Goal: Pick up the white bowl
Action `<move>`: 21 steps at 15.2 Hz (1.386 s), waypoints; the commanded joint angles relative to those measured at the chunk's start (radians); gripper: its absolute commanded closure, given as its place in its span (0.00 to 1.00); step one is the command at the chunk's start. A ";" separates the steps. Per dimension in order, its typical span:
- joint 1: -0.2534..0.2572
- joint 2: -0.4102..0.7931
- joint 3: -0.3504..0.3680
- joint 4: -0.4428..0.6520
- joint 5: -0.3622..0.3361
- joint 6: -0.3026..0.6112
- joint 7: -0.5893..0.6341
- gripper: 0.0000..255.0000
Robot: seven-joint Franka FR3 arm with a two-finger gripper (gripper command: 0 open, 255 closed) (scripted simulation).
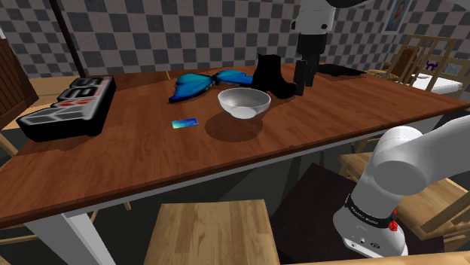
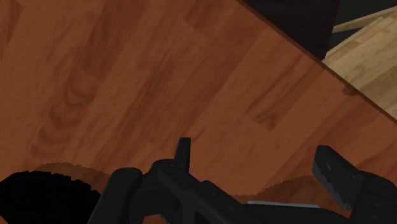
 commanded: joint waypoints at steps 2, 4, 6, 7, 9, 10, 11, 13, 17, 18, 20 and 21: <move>0.005 0.032 0.014 0.018 0.006 0.015 0.011 0.00; 0.014 0.098 0.043 0.057 0.015 0.042 0.032 0.00; 0.022 0.165 0.072 0.100 0.021 0.066 0.053 0.00; 0.025 0.199 0.086 0.123 0.022 0.076 0.064 0.00; 0.032 0.267 0.113 0.173 0.022 0.094 0.086 0.00; 0.035 0.302 0.127 0.200 0.021 0.102 0.097 0.00; 0.038 0.337 0.141 0.228 0.018 0.109 0.109 0.00; 0.044 0.409 0.168 0.287 0.010 0.119 0.133 0.00; 0.058 0.557 0.220 0.421 -0.020 0.127 0.183 0.00; 0.063 0.595 0.232 0.458 -0.030 0.126 0.196 0.00; 0.070 0.645 0.247 0.507 -0.045 0.123 0.213 0.00; 0.071 0.643 0.246 0.492 -0.044 0.137 0.214 0.00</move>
